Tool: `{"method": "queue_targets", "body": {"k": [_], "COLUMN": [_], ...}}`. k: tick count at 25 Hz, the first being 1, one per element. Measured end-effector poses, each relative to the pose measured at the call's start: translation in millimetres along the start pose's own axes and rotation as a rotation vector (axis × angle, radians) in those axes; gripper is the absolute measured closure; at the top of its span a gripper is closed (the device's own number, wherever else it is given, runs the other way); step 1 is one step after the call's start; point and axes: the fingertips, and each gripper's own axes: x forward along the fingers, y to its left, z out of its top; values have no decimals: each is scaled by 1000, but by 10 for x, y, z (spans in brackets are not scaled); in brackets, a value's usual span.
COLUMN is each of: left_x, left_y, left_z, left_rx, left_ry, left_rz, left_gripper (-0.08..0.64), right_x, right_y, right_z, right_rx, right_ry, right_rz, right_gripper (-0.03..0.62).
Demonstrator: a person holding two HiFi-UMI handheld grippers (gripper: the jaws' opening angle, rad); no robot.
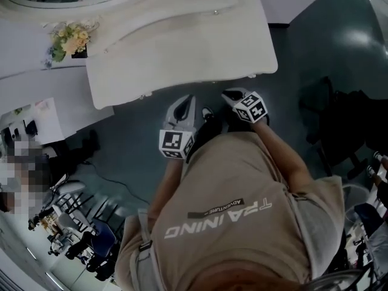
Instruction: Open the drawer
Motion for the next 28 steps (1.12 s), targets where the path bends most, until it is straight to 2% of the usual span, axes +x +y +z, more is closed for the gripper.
{"method": "queue_targets", "body": {"k": [4,7,11,15,18,21,28], "left_x": [-105,-227,-394,-523,-605,-644,-838], "left_y": [110,194,245,424,568,704,949], "left_z": [-27,-135,-265,-287,-321,-352,-417], "left_rx": [1,-16,-51,-49,-52,-52,-55], "left_ry": [-10,-1,22,25,23,24,15], "left_rz": [11,31,39,54,64,71,78], "left_gripper": [561,561,561,561,561,561,561], "right_x": [274,476,648,872,981,1050,1221], "right_y": [-233,-363,-461,-526,-647,-738,-792], "right_z": [-212,-316,-380,-390,-467,-433,-345], "right_rx": [151,234,294,336,418,498,534], "right_ry": [2,-8,-34,-18,-6,-39,-89], "right_rz": [-61,-88,-122,-153,-219,-248,-286], "right_gripper": [554,506,495,479,465,451,425]}}
